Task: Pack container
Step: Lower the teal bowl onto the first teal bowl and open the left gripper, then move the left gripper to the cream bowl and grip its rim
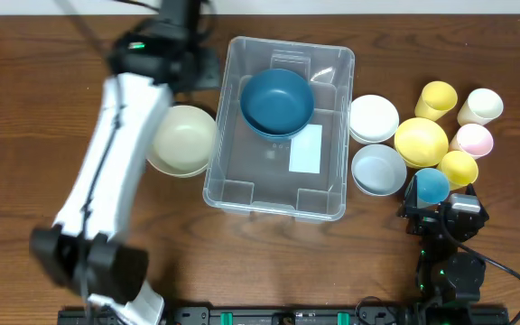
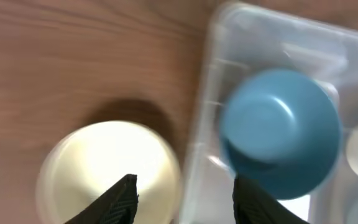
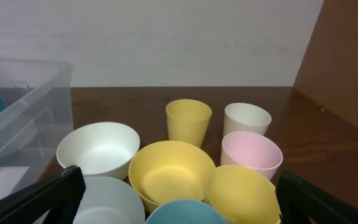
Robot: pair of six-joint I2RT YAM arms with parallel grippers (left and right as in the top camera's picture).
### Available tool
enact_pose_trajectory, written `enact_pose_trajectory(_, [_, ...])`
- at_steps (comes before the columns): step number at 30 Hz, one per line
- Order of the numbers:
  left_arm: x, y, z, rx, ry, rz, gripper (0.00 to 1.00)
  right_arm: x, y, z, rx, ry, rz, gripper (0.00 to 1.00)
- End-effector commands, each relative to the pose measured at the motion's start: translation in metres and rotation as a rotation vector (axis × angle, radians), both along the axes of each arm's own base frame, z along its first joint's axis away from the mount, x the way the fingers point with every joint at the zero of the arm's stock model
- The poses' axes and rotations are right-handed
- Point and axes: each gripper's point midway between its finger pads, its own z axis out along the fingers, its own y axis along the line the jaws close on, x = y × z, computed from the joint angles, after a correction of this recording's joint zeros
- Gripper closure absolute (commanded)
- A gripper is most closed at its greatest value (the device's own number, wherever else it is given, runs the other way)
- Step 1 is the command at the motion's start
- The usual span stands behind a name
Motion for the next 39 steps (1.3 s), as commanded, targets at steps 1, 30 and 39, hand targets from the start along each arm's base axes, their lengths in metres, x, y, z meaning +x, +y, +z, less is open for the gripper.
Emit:
enact_pose_trajectory(1, [-0.014,0.061,0.022,0.041,-0.008,0.186,0.5,0.0,0.002,0.0,0.013,-0.005,0.005,0.01])
enact_pose_trajectory(30, [-0.102,0.111,-0.182,-0.022,0.474,0.113,0.32,0.0,0.002,0.0,0.013,-0.005,0.005,0.01])
enact_pose_trajectory(39, [-0.093,0.112,-0.199,-0.02,0.415,0.115,0.39,0.0,0.002,0.0,0.013,-0.005,0.005,0.01])
